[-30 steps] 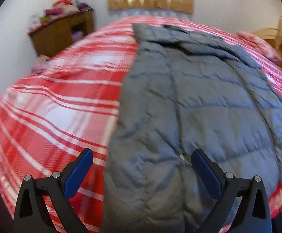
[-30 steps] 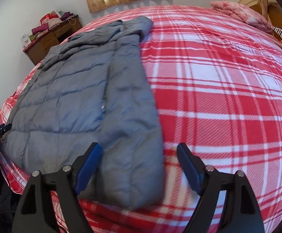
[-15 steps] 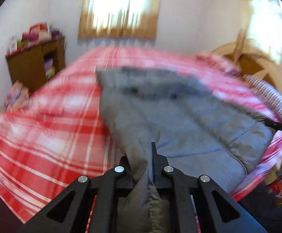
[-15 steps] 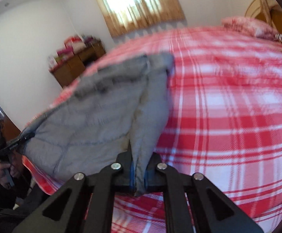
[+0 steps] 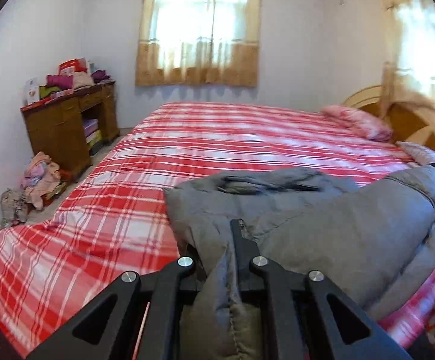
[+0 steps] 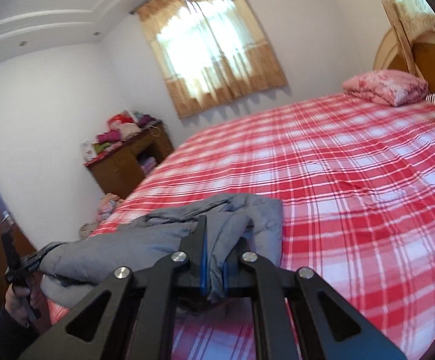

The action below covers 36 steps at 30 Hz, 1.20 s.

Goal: Fold large clothes

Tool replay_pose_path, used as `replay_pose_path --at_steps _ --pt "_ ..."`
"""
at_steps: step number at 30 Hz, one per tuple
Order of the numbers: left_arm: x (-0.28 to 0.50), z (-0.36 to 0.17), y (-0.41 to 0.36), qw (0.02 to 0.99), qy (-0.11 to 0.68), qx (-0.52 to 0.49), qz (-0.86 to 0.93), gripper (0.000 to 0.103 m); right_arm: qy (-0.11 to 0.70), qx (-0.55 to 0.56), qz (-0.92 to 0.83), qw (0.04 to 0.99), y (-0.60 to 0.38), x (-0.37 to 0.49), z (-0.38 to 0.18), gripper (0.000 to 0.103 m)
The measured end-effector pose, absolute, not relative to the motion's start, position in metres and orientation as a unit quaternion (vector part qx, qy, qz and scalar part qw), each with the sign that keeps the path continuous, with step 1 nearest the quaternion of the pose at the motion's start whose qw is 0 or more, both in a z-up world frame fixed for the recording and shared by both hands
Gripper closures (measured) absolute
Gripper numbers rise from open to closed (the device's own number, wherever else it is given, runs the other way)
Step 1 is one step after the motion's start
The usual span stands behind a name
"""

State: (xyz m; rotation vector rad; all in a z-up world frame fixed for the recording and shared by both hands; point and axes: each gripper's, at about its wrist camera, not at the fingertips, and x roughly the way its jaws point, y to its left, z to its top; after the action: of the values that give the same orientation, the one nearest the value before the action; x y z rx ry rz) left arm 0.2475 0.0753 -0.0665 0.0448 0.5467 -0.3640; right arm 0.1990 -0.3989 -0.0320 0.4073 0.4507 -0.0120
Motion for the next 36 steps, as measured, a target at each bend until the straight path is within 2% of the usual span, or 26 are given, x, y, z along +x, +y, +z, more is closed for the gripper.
replay_pose_path --at_steps 2,4,6,9,11,13,14,16,19,20,21,22,23,24,28,29,30,31,33,36 --pt "0.276 -0.078 0.072 0.945 0.283 0.015 -0.163 0.088 0.23 0.206 -0.018 0.951 -0.408 0.233 -0.043 0.094" --pt "0.3 -0.082 0.071 0.947 0.292 0.005 -0.131 0.079 0.24 0.202 -0.028 0.949 -0.412 0.251 -0.052 0.094" --pt "0.316 -0.081 0.072 0.948 0.295 -0.011 -0.116 0.078 0.253 0.199 -0.039 0.946 -0.416 0.272 -0.062 0.094" --pt "0.331 -0.078 0.072 0.952 0.287 -0.025 -0.106 0.067 0.269 0.199 -0.055 0.941 -0.425 0.3 -0.076 0.094" --pt "0.332 -0.071 0.078 0.959 0.265 -0.037 -0.091 0.051 0.279 0.207 -0.061 0.936 -0.431 0.314 -0.084 0.094" --pt "0.33 -0.062 0.092 0.972 0.223 -0.047 -0.055 0.01 0.293 0.213 -0.068 0.93 -0.436 0.326 -0.093 0.094" --pt "0.326 -0.057 0.1 0.979 0.193 -0.056 -0.035 0.005 0.302 0.214 -0.07 0.926 -0.438 0.332 -0.099 0.093" --pt "0.323 -0.052 0.108 0.983 0.165 -0.071 -0.034 0.004 0.31 0.217 -0.073 0.923 -0.439 0.35 -0.106 0.092" --pt "0.331 -0.053 0.099 0.982 0.172 -0.073 -0.027 0.004 0.321 0.219 -0.087 0.917 -0.442 0.38 -0.109 0.087" --pt "0.332 -0.053 0.094 0.982 0.173 -0.071 -0.028 0.004 0.318 0.226 -0.094 0.916 -0.443 0.387 -0.107 0.075" --pt "0.332 -0.052 0.087 0.982 0.173 -0.067 -0.034 0.004 0.311 0.233 -0.095 0.916 -0.442 0.39 -0.103 0.054" --pt "0.332 -0.052 0.078 0.982 0.174 -0.058 -0.038 0.004 0.303 0.235 -0.096 0.919 -0.439 0.391 -0.099 0.042" --pt "0.333 -0.052 0.069 0.983 0.175 -0.046 -0.038 0.004 0.287 0.227 -0.105 0.925 -0.432 0.389 -0.09 0.026" --pt "0.332 -0.052 0.058 0.983 0.175 -0.033 -0.037 0.004 0.277 0.216 -0.113 0.93 -0.427 0.388 -0.084 0.02" --pt "0.339 -0.055 0.02 0.981 0.183 0.012 -0.059 0.004 0.257 0.175 -0.101 0.945 -0.395 0.379 -0.064 0.019" --pt "0.342 -0.058 0.009 0.98 0.187 0.022 -0.062 0.003 0.264 0.155 -0.083 0.948 -0.379 0.378 -0.061 0.023" --pt "0.346 -0.061 0.002 0.979 0.19 0.029 -0.062 0.003 0.273 0.137 -0.071 0.95 -0.364 0.38 -0.062 0.036" --pt "0.351 -0.065 -0.008 0.978 0.196 0.037 -0.066 0.003 0.285 0.118 -0.057 0.949 -0.35 0.384 -0.065 0.042" --pt "0.362 -0.075 -0.026 0.974 0.209 0.05 -0.075 0.003 0.318 0.082 -0.018 0.944 -0.317 0.393 -0.075 0.061" --pt "0.38 -0.097 -0.049 0.971 0.215 0.087 -0.053 0.003 0.347 0.035 0.005 0.937 -0.282 0.41 -0.097 0.067"
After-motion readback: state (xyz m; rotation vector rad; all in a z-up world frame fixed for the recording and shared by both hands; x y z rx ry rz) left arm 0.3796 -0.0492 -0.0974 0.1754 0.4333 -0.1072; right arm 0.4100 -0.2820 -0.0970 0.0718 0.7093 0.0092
